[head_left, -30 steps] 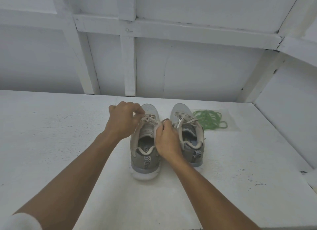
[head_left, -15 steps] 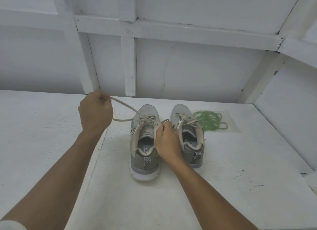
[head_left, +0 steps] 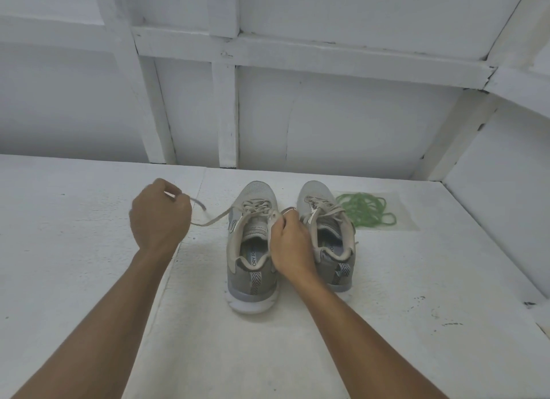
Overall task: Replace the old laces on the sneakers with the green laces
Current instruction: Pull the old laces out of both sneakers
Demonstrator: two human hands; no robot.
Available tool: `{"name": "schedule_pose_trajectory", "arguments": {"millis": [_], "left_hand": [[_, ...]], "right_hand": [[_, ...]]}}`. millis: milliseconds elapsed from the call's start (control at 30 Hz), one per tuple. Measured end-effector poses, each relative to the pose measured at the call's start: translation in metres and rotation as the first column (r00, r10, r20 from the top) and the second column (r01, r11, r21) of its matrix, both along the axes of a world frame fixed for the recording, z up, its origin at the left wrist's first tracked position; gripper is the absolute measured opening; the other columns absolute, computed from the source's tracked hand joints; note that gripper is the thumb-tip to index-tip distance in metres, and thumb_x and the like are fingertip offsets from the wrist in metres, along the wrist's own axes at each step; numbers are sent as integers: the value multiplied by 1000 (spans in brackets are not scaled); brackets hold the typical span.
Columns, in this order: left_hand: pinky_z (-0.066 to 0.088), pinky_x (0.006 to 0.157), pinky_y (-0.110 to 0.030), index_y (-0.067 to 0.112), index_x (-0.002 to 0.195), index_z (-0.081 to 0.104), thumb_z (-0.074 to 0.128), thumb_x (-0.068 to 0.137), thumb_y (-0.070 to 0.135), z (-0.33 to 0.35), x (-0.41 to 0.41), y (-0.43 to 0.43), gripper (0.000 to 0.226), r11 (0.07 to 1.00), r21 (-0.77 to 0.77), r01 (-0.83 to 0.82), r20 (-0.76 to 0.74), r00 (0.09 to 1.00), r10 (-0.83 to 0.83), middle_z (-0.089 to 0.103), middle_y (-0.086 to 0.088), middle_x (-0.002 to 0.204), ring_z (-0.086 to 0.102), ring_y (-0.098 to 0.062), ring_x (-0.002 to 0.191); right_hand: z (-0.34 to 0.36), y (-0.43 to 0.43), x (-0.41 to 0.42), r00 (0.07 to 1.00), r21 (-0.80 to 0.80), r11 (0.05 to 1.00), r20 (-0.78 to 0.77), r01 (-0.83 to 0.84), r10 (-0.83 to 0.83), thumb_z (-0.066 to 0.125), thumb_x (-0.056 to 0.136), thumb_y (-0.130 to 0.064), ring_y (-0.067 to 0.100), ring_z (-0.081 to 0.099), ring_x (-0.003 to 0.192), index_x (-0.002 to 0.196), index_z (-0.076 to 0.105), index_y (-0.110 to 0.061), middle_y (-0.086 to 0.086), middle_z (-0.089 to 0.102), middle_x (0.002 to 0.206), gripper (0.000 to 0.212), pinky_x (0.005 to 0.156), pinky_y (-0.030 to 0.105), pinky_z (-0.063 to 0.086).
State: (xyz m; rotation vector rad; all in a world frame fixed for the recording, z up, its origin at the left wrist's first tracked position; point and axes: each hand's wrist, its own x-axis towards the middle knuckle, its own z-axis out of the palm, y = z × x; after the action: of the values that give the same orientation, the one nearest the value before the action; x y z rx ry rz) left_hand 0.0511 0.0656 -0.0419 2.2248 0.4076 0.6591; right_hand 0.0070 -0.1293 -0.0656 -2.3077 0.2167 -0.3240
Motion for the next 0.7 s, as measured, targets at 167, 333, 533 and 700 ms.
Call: {"name": "schedule_pose_trajectory", "arguments": {"millis": [167,333,533,700], "left_hand": [[47,90,-37,27,99,69,66,84,36,-25,-6,-9,18,924,74,374,-412,856,-314,67,-1,113,60,-23,105],[46,89,-36,25,104,69,56,93,42,-21,-15,-28,24,912,50,408,-220,895,-388,65,-1,112,59,-16,97],[53,77,-31,32,106,68,59,92,43,-14,-26,-50,20,853,-118,508,-113,847,-520,66,6,90,63,-6,82],[50,84,-29,31,111,69,51,97,36,-28,-26,-55,23,856,-154,494,-71,858,-508,69,8,98,62,-8,91]], "right_hand": [[-1,0,0,1000,7,1000,-3,-3,3,30,104,-24,33,53,95,105,47,-2,19,59,105,28,66,31,26],[5,-4,2,997,32,999,-76,-31,34,31,103,-30,30,55,90,107,49,-5,15,60,102,31,68,33,36],[29,-5,11,989,-143,981,-81,-133,123,45,99,-28,29,54,101,115,42,-8,9,48,118,26,75,34,40],[41,0,30,941,-397,858,-48,-327,336,51,91,-18,25,43,112,108,58,-15,3,46,125,18,91,38,42]]}}
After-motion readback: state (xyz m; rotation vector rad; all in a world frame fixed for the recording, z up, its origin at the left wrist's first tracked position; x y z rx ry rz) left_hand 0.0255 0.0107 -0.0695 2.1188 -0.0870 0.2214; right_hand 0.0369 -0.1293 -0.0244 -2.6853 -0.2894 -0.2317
